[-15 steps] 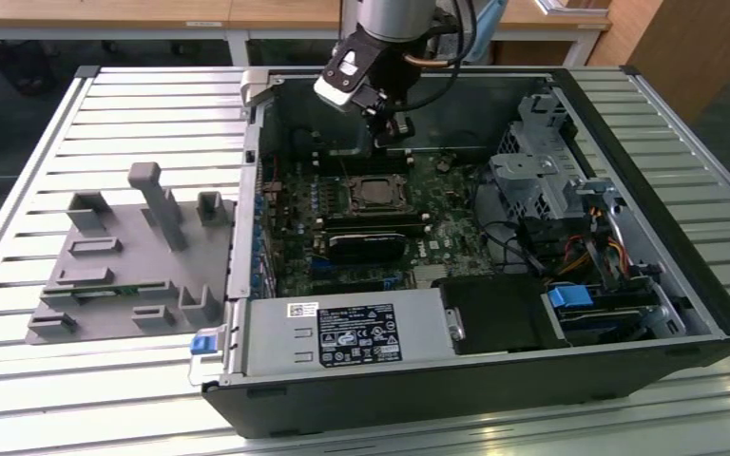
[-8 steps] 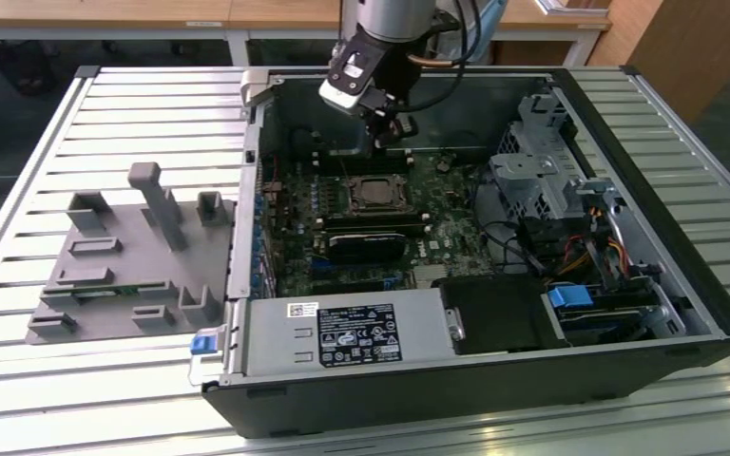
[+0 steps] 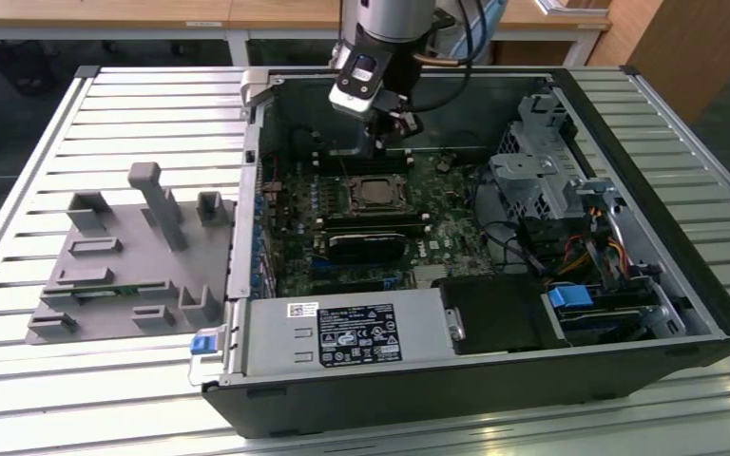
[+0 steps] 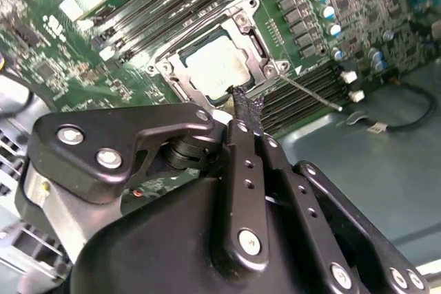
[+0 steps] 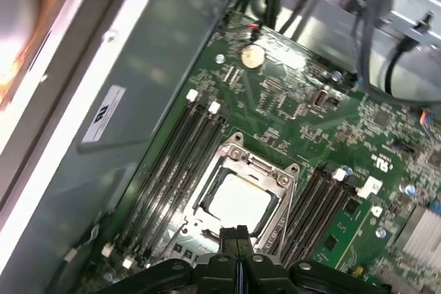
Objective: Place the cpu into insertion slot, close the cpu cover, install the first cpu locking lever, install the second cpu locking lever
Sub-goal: 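Install the first cpu locking lever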
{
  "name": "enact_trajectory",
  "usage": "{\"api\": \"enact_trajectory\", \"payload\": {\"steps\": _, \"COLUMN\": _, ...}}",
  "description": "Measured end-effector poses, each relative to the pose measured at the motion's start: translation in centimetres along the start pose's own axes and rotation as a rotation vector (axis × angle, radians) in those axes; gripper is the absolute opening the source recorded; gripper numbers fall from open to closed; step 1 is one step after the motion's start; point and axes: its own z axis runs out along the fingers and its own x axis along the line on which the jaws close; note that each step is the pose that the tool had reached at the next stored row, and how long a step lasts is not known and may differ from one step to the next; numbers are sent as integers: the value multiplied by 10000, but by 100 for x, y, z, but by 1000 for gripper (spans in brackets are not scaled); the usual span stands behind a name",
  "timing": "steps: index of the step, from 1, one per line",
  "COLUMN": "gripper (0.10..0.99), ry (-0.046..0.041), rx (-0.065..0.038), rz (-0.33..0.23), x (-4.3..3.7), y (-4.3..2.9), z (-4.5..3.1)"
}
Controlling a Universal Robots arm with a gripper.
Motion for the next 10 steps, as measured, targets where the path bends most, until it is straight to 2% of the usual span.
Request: {"api": "enact_trajectory", "payload": {"steps": 10, "gripper": 118, "ry": -5, "rx": 61, "rz": -1830, "x": 0, "y": 0, "z": 3}}
